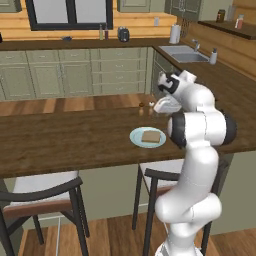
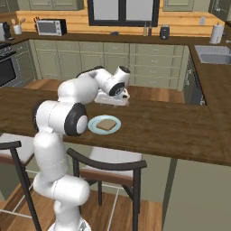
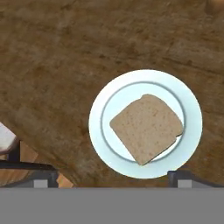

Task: Start the toaster. Once the lever pops up, take the bread to the plate on the dining counter.

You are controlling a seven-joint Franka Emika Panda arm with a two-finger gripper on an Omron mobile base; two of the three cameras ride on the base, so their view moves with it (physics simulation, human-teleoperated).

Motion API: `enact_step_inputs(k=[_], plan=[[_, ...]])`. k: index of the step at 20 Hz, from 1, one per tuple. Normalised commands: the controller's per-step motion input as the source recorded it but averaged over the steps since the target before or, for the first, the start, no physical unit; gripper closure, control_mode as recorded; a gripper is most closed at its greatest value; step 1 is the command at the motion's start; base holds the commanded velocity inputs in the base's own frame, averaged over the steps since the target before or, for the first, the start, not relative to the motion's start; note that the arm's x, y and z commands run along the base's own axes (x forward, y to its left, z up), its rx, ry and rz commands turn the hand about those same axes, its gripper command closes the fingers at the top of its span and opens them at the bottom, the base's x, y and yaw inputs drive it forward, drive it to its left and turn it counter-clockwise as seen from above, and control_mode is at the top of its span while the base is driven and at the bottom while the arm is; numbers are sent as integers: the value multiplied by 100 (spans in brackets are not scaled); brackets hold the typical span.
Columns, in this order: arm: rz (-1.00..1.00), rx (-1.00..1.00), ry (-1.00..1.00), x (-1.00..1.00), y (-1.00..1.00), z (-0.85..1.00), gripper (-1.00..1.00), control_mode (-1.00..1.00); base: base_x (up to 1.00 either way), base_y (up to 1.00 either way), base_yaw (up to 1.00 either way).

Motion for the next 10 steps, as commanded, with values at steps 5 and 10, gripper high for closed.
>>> enact_step_inputs(k=[5, 10], plan=[[-12, -3, 19, -100, 85, 35, -100, -100, 0, 0, 0], [-14, -16, 6, -100, 82, 6, -100, -100, 0, 0, 0]])
